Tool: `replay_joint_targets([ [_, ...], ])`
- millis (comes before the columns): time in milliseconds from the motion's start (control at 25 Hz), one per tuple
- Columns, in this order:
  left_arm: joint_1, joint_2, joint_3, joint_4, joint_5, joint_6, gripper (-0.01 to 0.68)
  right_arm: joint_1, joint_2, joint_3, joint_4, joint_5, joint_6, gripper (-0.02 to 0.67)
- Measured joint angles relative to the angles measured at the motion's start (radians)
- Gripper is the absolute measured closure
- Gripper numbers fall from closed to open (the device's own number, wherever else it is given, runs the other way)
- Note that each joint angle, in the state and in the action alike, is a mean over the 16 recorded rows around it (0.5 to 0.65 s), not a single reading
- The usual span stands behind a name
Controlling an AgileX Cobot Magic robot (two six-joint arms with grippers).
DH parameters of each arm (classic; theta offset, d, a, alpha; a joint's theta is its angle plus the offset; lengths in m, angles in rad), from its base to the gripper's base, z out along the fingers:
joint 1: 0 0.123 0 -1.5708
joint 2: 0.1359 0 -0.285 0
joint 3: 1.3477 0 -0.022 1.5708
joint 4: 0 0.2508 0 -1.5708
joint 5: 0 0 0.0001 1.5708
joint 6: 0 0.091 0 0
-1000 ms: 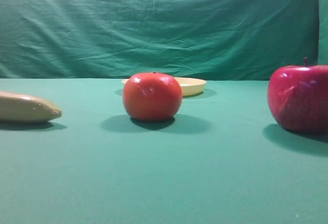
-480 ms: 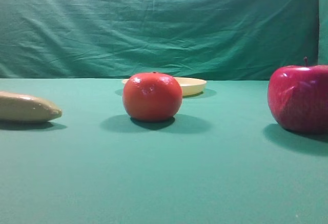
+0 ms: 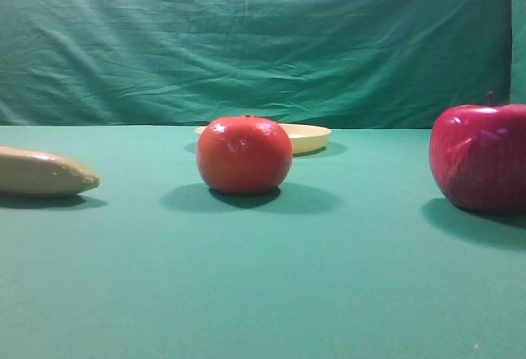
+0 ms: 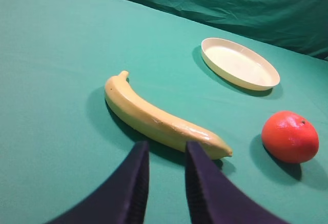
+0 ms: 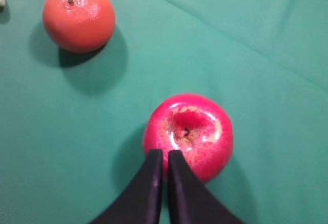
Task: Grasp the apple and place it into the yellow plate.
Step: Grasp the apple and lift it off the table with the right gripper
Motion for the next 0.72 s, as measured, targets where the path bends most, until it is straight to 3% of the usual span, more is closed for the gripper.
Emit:
replay_joint_targets([
  [160,0.000,0.000,0.000,0.000,0.000,0.000,0.516,0.001,0.050,-0.044,-0.011,0.012,0.001,0.526],
  [560,0.000,0.000,0.000,0.000,0.000,0.000,0.516,0.001,0.097,-0.101,-0.053,0.072,0.028,0.134],
  [720,0.000,0.000,0.000,0.000,0.000,0.000,0.516,0.001,0.124,-0.103,-0.076,0.087,0.054,0.030],
])
